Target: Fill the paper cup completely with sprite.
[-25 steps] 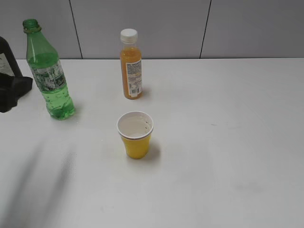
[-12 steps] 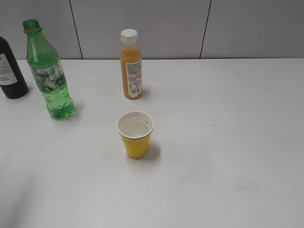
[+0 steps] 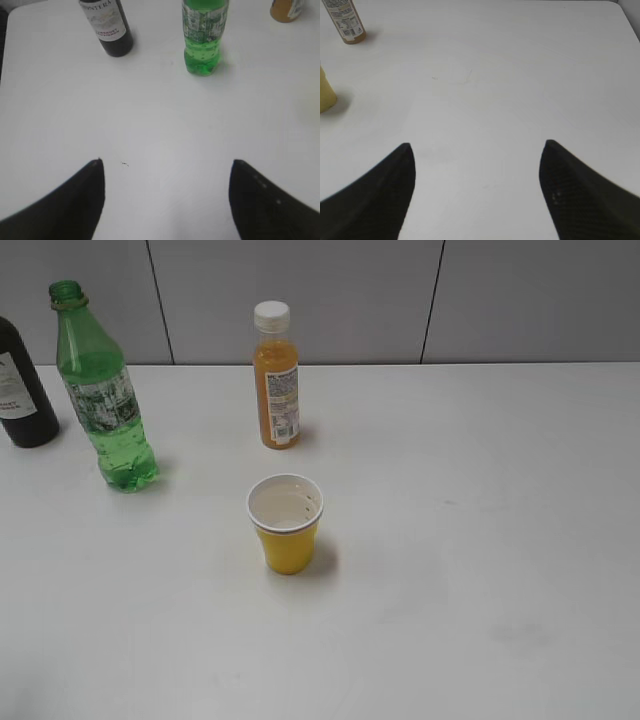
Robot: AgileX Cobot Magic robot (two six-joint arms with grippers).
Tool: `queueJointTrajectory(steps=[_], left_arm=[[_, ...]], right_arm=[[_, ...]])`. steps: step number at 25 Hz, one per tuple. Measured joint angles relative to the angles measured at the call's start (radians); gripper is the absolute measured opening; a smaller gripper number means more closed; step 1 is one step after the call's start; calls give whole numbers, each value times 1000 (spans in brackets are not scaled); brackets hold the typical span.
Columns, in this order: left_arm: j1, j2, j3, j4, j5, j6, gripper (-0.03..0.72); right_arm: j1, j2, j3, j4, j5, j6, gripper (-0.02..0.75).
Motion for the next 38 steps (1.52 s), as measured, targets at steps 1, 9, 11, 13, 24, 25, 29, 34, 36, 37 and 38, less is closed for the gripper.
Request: queueJointTrajectory(steps=[1,9,11,13,24,25,29,34,36,37,38], left_arm=[[0,-20,0,0,9,-1,589],[0,-237,70,-8,47,-7,589],[0,-292,101,-8,47,-10,589],[0,-353,135,-9,50,-20,589],[0,-626,216,80,84,-63,589],[0,-653,216,90,83,-71,589],[0,-710,220,127,83,-107,589],[0,-713,276,128,58,-142,589],[0,-713,294,128,59,-149,589],[0,-713,295,128,60,-152,589],[0,-713,295,128,60,-156,589]], right_arm=[[0,0,0,0,0,0,594],[0,0,0,0,0,0,594],[0,0,0,0,0,0,594],[0,0,0,0,0,0,594],[0,0,0,0,0,0,594],[0,0,0,0,0,0,594],[0,0,0,1,0,0,594],[0,0,0,2,-1,0,594],[0,0,1,2,-1,0,594],[0,0,2,2,-1,0,594],[0,0,2,2,-2,0,594]])
